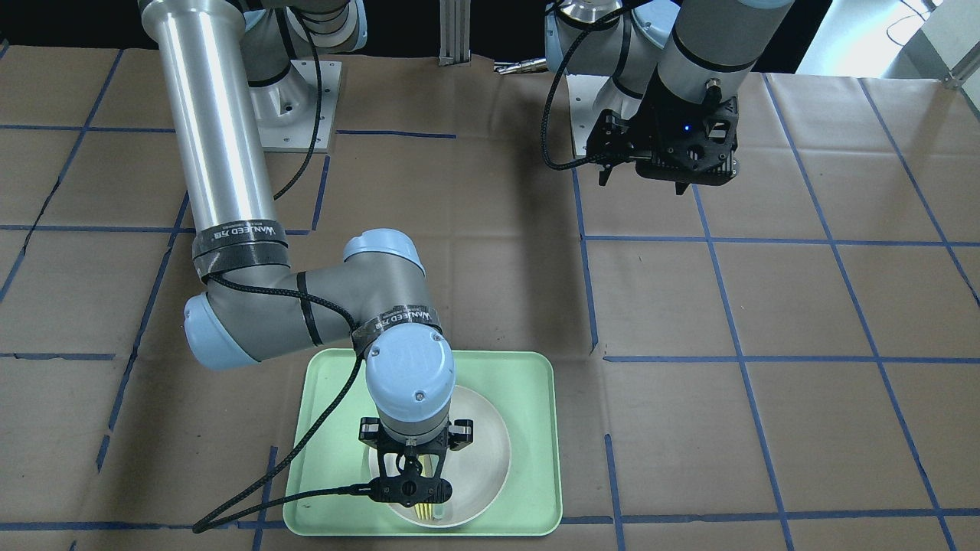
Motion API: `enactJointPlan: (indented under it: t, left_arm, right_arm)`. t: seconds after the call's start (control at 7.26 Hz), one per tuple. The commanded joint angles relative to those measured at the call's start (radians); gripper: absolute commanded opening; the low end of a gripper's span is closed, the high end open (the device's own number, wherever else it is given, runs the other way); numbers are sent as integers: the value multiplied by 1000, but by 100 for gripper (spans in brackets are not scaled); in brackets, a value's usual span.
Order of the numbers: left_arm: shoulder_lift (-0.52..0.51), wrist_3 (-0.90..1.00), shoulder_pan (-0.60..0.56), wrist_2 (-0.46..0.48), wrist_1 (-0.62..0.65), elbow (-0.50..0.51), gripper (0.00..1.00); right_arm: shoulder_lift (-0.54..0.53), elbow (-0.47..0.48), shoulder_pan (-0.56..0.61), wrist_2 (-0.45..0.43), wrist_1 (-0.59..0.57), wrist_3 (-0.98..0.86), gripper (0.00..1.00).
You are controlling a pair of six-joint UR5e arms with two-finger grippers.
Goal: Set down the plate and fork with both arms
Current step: 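Move the right gripper over the plate above the yellow fork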
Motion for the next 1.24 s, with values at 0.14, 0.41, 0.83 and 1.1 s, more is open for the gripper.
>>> enactJointPlan:
  t: [0.14,0.41,0.83,1.1]
  left_arm:
    - [1,-1,5,1,-1,1,100]
    - [3,-1,7,-1,-1,1,100]
    - [3,-1,7,1,-7,1,100]
    - [3,-1,7,1,-7,0,100]
  right_arm:
    - [1,3,-2,-2,-7,0,51]
    - [0,4,-6,-3,-6,2,48]
    - [1,21,-11,-3,-6,0,47]
    - [11,21,-8,-2,-4,0,48]
